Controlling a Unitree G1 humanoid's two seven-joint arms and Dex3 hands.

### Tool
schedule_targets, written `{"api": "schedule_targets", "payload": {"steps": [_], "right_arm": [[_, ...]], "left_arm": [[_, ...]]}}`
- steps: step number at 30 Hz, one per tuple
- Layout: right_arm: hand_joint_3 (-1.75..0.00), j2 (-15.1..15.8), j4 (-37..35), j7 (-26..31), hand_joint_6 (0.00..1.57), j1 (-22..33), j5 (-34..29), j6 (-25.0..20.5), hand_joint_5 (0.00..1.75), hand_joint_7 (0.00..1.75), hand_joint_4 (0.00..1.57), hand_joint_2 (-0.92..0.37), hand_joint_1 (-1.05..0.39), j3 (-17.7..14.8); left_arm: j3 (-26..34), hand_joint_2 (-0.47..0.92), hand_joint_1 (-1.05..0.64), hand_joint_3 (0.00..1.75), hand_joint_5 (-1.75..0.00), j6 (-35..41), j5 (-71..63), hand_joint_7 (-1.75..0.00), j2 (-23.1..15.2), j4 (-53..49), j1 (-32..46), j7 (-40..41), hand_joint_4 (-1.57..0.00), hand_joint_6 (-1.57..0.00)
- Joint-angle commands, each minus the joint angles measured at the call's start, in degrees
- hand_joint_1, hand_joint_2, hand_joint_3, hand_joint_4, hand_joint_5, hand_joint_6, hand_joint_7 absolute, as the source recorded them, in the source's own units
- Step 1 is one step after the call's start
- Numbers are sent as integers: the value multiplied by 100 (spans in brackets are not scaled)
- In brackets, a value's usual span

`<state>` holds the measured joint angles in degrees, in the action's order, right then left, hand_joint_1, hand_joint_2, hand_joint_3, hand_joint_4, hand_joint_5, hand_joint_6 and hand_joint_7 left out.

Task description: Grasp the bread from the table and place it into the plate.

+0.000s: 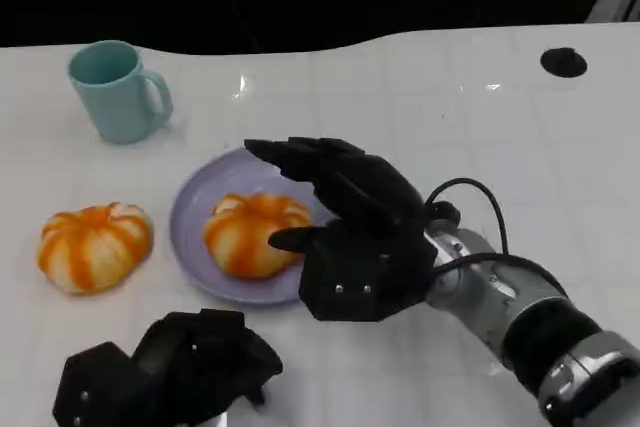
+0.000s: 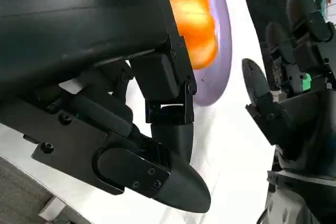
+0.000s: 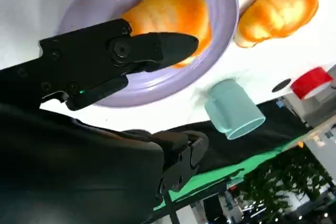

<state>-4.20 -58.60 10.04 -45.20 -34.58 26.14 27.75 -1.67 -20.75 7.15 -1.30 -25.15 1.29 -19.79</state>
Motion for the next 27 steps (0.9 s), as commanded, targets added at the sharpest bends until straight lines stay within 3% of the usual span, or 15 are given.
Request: {"api": "schedule_targets", "payload": {"steps": [1, 16, 27], "right_arm": [[-26, 313, 524, -250, 12, 324, 148, -1, 8, 0, 1, -92, -72, -78], [-18, 1216, 2509, -326, 19, 1699, 406, 550, 19, 3, 9, -92, -61, -432], [-13, 1717, 3183, -62, 43, 2819, 684, 1374, 44, 12, 24, -92, -47, -1006]], "left_arm": [[20, 85, -105, 0, -151, 98, -47, -77, -57, -72, 63, 36, -91, -130], [45, 86, -105, 1, -151, 7, -34, -77, -84, -199, -11, 10, -91, -130], [18, 85, -105, 0, -151, 57, -47, -77, -71, -76, 47, 32, -90, -130]]}}
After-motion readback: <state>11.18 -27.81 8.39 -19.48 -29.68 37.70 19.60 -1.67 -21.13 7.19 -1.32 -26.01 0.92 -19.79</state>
